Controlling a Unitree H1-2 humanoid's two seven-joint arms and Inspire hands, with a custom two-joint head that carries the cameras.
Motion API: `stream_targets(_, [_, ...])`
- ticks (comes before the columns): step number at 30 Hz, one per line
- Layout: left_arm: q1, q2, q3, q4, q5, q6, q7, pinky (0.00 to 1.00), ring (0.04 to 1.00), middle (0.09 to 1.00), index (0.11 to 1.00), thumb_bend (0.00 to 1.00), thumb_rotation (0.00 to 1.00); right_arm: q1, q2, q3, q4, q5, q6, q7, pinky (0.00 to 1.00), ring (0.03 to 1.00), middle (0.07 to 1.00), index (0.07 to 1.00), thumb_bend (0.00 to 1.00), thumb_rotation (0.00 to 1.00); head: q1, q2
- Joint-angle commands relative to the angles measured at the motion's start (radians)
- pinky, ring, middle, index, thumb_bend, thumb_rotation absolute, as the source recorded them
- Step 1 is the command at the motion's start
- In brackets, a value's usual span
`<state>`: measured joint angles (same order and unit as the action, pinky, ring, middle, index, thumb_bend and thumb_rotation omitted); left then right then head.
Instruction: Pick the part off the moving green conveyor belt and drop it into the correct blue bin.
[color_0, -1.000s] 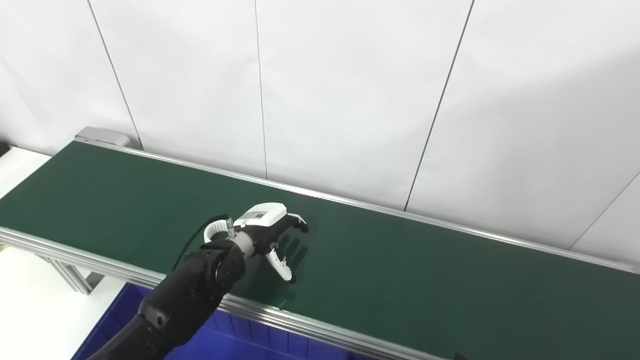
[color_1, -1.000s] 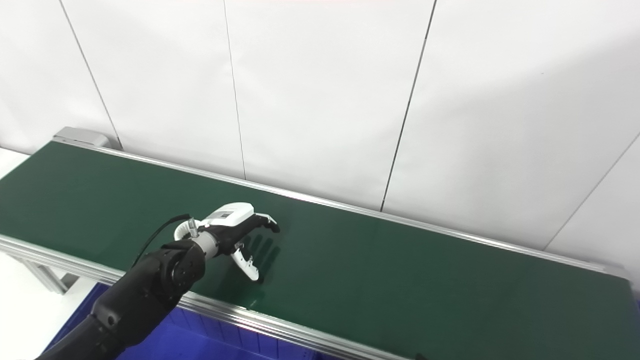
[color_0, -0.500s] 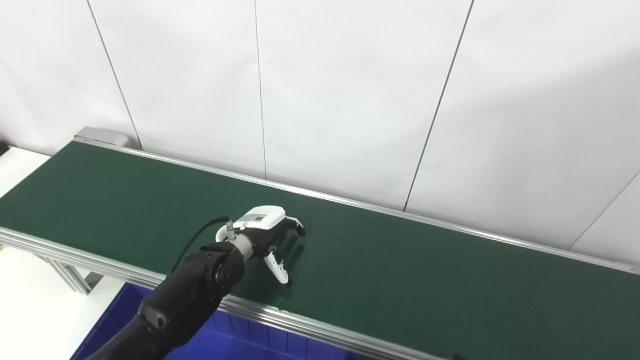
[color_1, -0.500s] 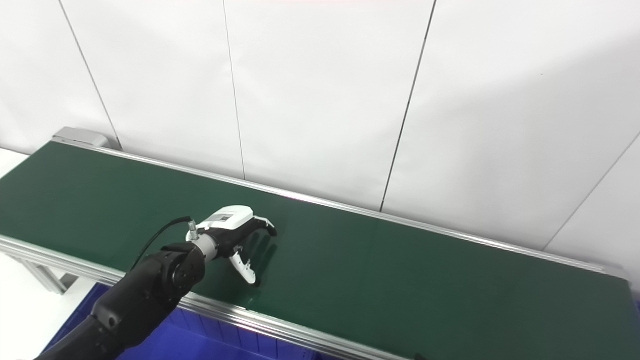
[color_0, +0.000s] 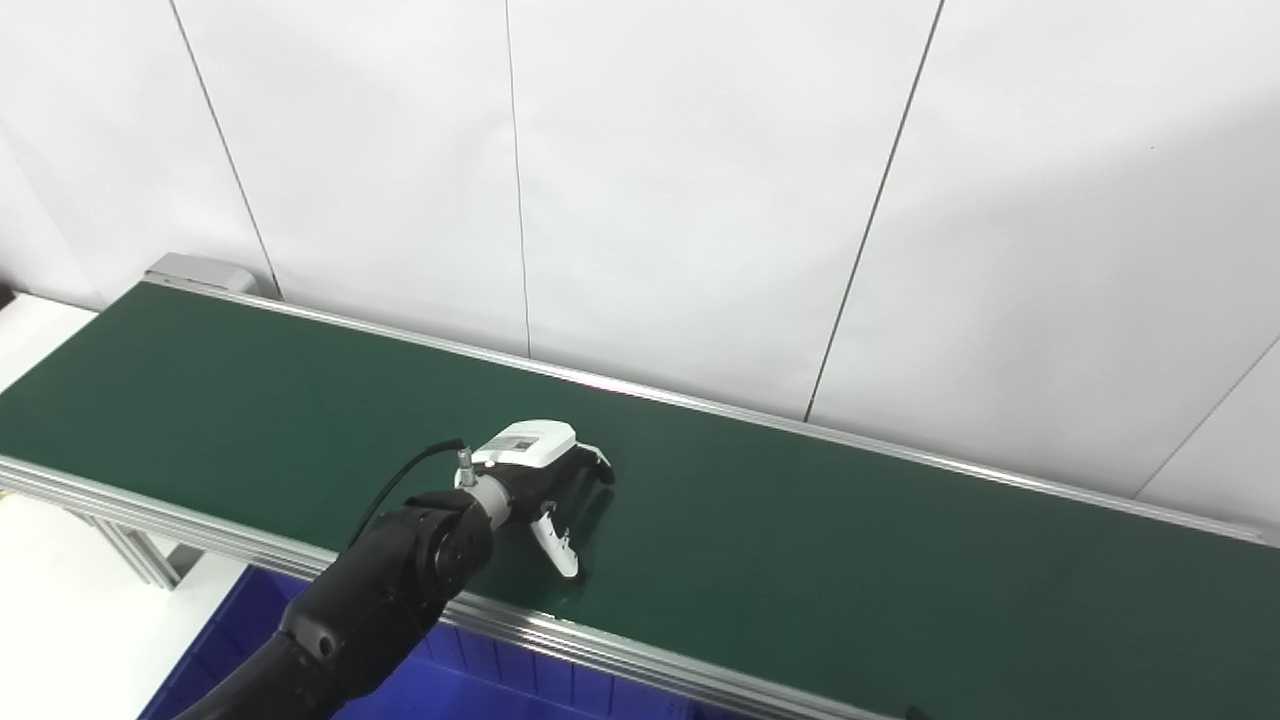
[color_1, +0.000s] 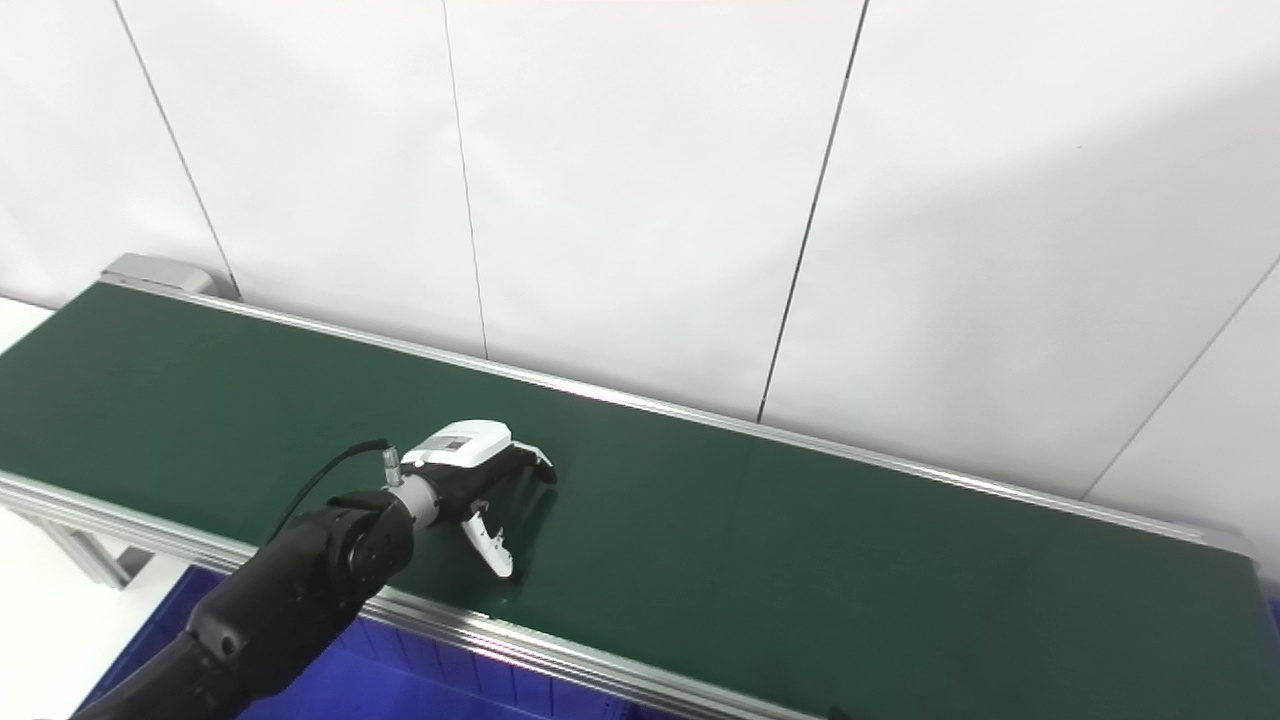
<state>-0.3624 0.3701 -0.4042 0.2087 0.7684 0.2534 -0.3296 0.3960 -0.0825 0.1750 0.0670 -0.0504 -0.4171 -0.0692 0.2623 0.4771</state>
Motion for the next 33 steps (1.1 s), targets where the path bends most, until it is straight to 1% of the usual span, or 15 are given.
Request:
stream_targets(1, [-0.043, 0.025, 0.007, 0.000, 0.020, 0.008, 0.011, 0.87, 0.856, 0.878, 0.783, 0.89, 0.03, 0.002, 0.003, -0.003, -0.027, 0.007, -0.053, 0.006, 0.65, 0.755, 0.812, 0.870, 0.28, 0.65, -0.001, 0.002])
stream_targets(8, [-0.045, 0.028, 0.007, -0.002, 0.014, 0.010, 0.007, 0.88, 0.872, 0.882, 0.785, 0.88, 0.02, 0.002, 0.002, -0.002, -0.026, 0.000, -0.053, 0.000, 0.64, 0.747, 0.804, 0.866, 0.29, 0.65, -0.001, 0.001])
stream_targets(19, [-0.051, 0.032, 0.019, 0.003, 0.003, -0.003, 0.019, 0.85, 0.849, 0.868, 0.780, 0.89, 0.01, 0.004, -0.002, 0.002, -0.028, -0.005, -0.053, 0.003, 0.65, 0.759, 0.814, 0.876, 0.27, 0.67, -0.001, 0.002])
stream_targets(21, [-0.054, 0.034, 0.020, 0.002, 0.004, -0.004, 0.017, 0.85, 0.851, 0.870, 0.782, 0.89, 0.01, 0.004, -0.001, 0.002, -0.030, -0.001, -0.053, 0.005, 0.65, 0.760, 0.815, 0.877, 0.27, 0.68, -0.001, 0.004])
stream_targets(25, [-0.056, 0.036, 0.022, -0.001, 0.003, 0.000, 0.014, 0.84, 0.849, 0.870, 0.782, 0.89, 0.00, 0.004, 0.001, 0.000, -0.029, 0.001, -0.053, 0.002, 0.64, 0.749, 0.805, 0.868, 0.28, 0.66, 0.001, 0.004])
stream_targets(33, [-0.054, 0.041, 0.014, -0.003, 0.011, 0.005, 0.004, 0.84, 0.837, 0.861, 0.773, 0.90, 0.00, 0.006, -0.002, 0.002, -0.032, 0.000, -0.053, 0.004, 0.65, 0.754, 0.812, 0.873, 0.29, 0.67, 0.002, 0.008])
